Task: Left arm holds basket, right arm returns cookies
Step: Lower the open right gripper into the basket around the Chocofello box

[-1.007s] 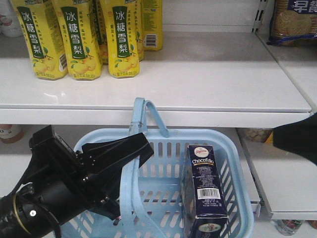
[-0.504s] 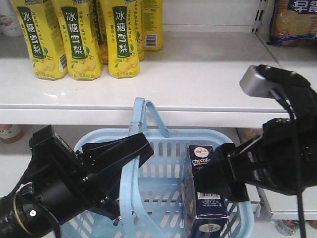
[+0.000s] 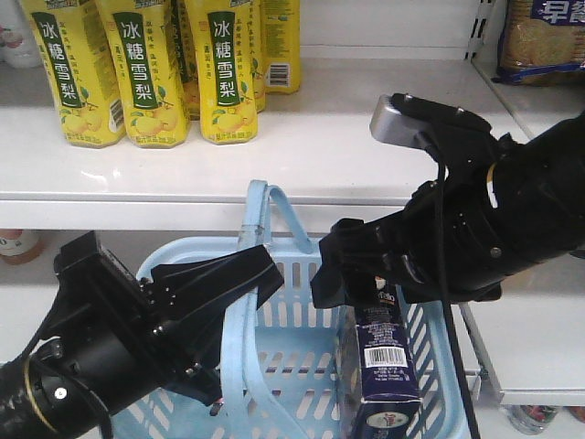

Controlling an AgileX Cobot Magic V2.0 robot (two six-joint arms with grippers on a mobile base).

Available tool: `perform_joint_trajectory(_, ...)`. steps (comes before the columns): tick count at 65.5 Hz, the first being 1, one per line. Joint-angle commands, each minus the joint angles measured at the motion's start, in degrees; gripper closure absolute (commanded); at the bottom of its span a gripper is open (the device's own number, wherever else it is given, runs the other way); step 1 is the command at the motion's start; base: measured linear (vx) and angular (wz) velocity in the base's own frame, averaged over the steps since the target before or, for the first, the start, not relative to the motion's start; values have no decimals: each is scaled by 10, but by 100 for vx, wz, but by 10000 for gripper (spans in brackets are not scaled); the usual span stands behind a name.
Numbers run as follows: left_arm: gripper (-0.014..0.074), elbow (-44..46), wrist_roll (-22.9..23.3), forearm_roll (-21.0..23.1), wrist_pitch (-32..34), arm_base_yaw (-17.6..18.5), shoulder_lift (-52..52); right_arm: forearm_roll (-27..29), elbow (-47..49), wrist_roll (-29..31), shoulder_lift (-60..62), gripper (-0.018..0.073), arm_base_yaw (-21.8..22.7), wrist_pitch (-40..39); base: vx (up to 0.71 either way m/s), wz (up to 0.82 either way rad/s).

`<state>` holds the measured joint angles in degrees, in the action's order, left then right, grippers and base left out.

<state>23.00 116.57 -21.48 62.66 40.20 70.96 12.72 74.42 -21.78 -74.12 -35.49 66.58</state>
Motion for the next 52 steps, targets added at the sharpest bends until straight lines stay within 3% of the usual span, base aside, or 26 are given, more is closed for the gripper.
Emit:
perform_joint_trajectory(1, 596, 17, -2, 31, 69, 3, -16, -12, 19, -6, 6, -32, -1, -3, 0, 0)
perform_joint_trajectory(11, 596, 17, -2, 31, 69, 3, -16, -38, 19, -33, 6, -31, -2, 6, 0, 0)
perform_joint_trajectory(25, 596, 17, -2, 31, 69, 3, -16, -83, 19, -67, -4, -31, -53, -3, 0, 0)
perform_joint_trajectory(52, 596, 17, -2, 31, 70, 3, -16, -115, 17, -87, -39, -31, -69, -3, 0, 0)
